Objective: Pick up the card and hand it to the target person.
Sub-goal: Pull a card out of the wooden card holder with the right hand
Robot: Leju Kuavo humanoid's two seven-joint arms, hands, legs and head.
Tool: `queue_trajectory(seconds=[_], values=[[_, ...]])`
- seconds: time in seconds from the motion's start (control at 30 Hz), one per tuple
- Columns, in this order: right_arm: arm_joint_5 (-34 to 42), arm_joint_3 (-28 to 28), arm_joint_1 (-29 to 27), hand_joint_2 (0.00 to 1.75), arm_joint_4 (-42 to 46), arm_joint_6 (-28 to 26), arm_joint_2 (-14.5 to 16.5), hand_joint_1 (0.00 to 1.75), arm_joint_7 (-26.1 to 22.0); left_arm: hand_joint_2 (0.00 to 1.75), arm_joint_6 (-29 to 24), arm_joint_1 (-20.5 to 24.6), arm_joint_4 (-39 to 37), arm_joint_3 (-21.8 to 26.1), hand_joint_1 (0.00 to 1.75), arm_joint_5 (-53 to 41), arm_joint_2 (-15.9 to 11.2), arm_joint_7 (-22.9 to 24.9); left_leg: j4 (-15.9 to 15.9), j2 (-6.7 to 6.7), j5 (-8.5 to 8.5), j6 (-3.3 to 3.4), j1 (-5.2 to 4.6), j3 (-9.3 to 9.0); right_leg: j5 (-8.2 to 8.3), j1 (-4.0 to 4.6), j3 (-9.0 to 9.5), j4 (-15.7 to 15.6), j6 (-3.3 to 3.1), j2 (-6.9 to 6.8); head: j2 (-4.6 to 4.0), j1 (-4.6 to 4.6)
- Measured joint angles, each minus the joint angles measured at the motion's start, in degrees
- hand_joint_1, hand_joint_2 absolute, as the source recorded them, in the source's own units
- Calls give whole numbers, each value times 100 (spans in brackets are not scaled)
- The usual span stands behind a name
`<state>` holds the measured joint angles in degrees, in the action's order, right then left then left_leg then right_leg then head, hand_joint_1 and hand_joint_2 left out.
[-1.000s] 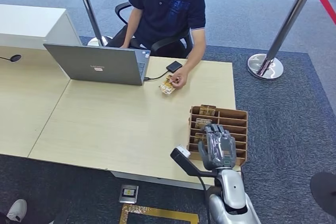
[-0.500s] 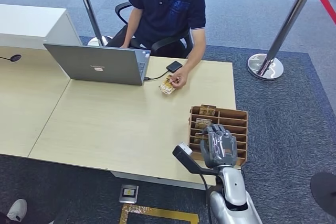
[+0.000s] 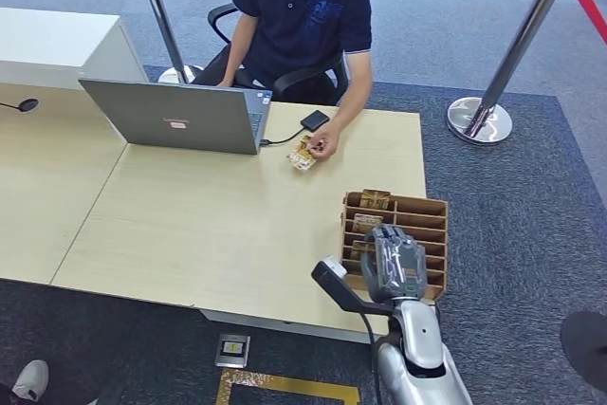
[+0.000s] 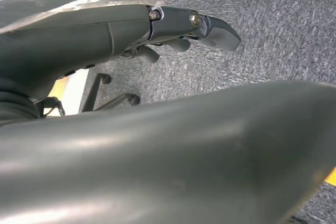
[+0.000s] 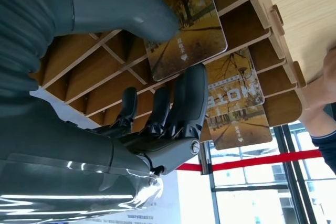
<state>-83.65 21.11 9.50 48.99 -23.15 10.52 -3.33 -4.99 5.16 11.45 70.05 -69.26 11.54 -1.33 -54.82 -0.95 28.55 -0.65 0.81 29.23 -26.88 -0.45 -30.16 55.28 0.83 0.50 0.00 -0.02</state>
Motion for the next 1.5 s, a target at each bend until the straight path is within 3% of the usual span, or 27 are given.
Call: queue_trajectory(seconds=[0.97, 1.3, 1.5], values=[[-10, -139, 77, 175, -195, -28, 45, 93, -89, 0, -6, 0, -2, 0, 0, -11, 0, 0, 0, 0, 2, -1, 0, 1, -2, 0, -1, 0, -2, 0, 0, 1], [-7, -161, 126, 175, -229, -55, 55, 168, -98, 0, -6, 1, -2, 0, 0, -25, 0, 0, 0, 0, 2, -1, 0, -1, -2, 0, 0, 0, -2, 0, 0, 1], [-21, -176, 92, 175, -184, -66, 57, 175, -95, 0, 5, 1, -2, 0, 0, -63, 0, 0, 0, 1, 2, -1, 0, -1, -2, 0, -1, 0, -2, 0, 0, 1]])
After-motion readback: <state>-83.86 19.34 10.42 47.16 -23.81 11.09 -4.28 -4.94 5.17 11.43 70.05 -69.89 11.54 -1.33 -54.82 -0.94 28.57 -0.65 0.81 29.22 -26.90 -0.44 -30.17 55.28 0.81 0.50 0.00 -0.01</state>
